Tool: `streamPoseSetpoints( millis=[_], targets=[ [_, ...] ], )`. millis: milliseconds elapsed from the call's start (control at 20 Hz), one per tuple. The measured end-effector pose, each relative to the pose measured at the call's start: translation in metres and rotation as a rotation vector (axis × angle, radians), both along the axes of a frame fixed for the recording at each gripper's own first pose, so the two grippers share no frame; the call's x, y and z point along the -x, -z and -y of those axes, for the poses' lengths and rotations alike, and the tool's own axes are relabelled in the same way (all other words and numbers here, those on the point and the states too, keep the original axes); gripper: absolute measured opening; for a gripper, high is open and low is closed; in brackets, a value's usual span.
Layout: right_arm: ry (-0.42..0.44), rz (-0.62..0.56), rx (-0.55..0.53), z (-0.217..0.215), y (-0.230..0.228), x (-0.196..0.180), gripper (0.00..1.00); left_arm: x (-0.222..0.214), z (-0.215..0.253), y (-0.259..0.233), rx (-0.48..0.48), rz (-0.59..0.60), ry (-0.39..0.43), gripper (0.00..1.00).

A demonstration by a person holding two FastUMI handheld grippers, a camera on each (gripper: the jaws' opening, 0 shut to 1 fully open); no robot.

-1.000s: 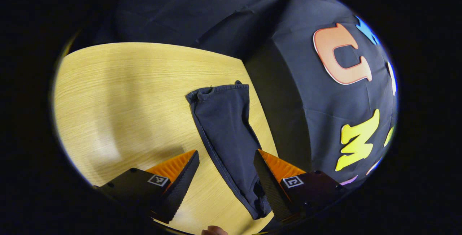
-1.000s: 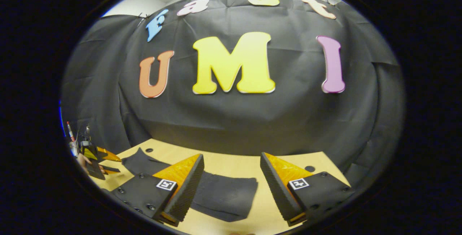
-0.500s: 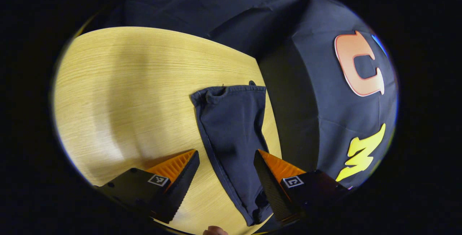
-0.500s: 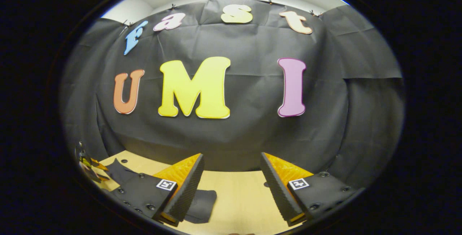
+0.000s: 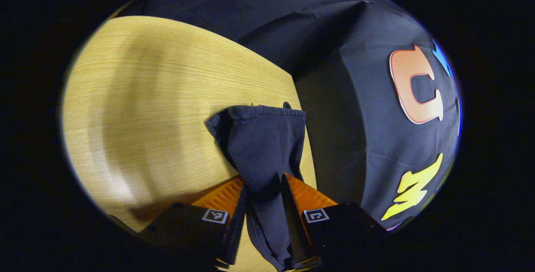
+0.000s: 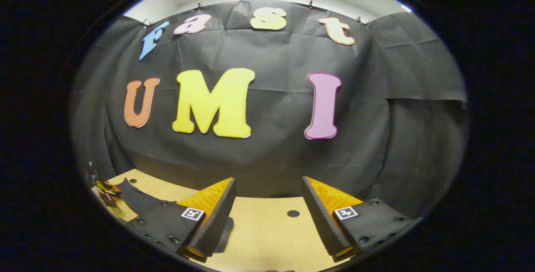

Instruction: Grasp the waist and the cuffs of the jeans and fold them to make the two legs overlap; first hold the waist and fold one-third of the jeans toward the cuffs, then hold the cuffs and fold the remaining one-third in the same direction to finish folding.

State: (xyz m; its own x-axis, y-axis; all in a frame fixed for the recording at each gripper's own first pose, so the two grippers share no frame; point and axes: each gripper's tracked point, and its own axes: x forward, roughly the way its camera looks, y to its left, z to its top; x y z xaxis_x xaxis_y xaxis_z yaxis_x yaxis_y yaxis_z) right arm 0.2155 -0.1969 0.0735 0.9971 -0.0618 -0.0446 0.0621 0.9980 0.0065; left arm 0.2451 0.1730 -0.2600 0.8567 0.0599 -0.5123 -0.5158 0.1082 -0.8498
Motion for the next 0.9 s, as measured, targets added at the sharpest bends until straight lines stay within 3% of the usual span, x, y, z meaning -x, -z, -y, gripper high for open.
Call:
streamPoseSetpoints(
  millis=[100,150,250,350,500,750,800,900],
  targets=[
    [0.010,0.002,0.008,0.008,-0.004,0.004,0.94,0.002,-0.003,0.002,0.046,0.027,-0.043,0.29],
    [0.017,0.002,0.005,0.011,-0.005,0.005,0.96,-0.003,-0.004,0.003,0.012,0.029,-0.031,0.16],
    [0.023,0.001,-0.007,0.014,-0.004,0.005,0.99,0.000,0.002,0.007,-0.022,0.028,-0.018,0.10],
    [0.019,-0.002,0.004,0.015,-0.002,0.010,0.97,-0.001,-0.001,0.004,-0.039,0.024,-0.019,0.04],
    [0.014,-0.006,0.010,0.014,-0.001,0.012,0.94,0.005,0.004,0.003,-0.150,-0.018,0.012,0.03],
    [0.009,-0.015,0.004,0.014,0.001,0.012,0.97,0.007,0.001,-0.024,-0.225,0.011,0.012,0.04],
    [0.007,-0.017,-0.002,0.014,0.001,0.012,0.94,0.006,0.002,-0.031,-0.239,0.017,0.015,0.03],
    [0.001,-0.018,-0.009,0.014,0.002,0.012,0.99,0.003,0.004,-0.048,-0.259,0.040,0.013,0.04]
  ],
)
